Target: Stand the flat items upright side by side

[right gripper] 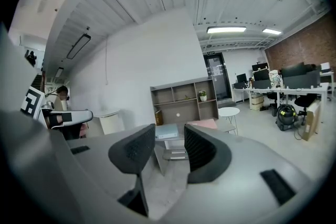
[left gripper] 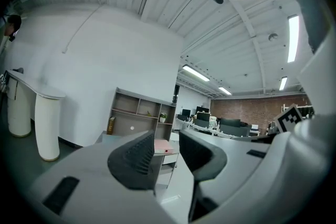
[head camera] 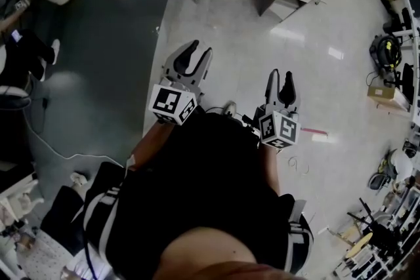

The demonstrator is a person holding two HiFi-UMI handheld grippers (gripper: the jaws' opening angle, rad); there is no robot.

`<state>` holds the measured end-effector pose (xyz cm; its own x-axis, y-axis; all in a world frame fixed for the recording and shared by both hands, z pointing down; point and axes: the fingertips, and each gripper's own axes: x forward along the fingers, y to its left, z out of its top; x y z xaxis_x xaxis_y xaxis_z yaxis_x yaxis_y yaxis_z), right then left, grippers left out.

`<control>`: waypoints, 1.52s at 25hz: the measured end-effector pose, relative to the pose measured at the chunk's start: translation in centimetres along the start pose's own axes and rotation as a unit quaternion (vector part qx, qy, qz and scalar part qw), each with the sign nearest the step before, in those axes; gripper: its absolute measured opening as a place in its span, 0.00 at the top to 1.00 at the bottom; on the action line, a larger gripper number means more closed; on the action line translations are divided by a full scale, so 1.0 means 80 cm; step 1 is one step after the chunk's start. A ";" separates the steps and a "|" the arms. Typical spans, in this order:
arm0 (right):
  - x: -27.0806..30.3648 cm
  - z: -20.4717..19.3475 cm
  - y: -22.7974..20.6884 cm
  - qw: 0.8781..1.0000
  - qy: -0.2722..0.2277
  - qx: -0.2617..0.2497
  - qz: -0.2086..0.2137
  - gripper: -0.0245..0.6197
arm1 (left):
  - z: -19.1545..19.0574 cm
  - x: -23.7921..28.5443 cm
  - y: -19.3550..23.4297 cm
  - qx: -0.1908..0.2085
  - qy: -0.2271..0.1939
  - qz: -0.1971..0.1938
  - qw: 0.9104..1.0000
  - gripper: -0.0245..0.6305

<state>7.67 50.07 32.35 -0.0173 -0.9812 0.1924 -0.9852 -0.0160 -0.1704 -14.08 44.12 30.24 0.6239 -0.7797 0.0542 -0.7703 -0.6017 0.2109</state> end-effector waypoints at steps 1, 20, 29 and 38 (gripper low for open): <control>0.004 -0.003 0.004 1.000 0.000 0.001 -0.001 0.68 | -0.002 0.001 0.005 0.001 0.002 -0.003 1.000 0.75; 0.116 -0.023 0.003 0.999 0.005 0.038 -0.022 0.68 | -0.045 0.079 0.083 -0.012 0.044 -0.030 0.999 0.75; 0.265 0.044 -0.120 0.999 -0.002 0.043 -0.007 0.68 | -0.009 0.280 0.068 -0.005 0.028 -0.021 0.999 0.75; 0.394 0.093 -0.242 0.998 0.023 0.052 0.025 0.68 | -0.003 0.460 0.042 -0.013 0.059 -0.004 0.998 0.75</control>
<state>27.49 18.00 34.54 -0.0753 -0.9716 0.2241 -0.9601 0.0100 -0.2794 6.31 13.45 33.13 0.6426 -0.7478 0.1669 -0.7623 -0.6020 0.2377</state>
